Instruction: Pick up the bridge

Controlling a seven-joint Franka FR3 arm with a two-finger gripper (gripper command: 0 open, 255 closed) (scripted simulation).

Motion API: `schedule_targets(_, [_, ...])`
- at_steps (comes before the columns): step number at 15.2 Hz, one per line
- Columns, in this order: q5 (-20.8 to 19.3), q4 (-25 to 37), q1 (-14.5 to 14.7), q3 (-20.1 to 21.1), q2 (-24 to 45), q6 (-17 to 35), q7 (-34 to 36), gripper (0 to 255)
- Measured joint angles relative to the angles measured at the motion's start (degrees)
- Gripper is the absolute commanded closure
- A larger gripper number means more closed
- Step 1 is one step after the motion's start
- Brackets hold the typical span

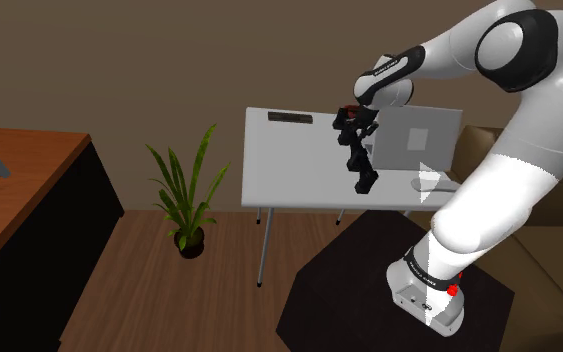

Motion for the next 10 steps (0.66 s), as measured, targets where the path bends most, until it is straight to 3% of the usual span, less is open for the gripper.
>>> schedule_targets(10, [-2.54, 2.41, 0.19, -0.32, -4.93, -7.05, 1.88, 255])
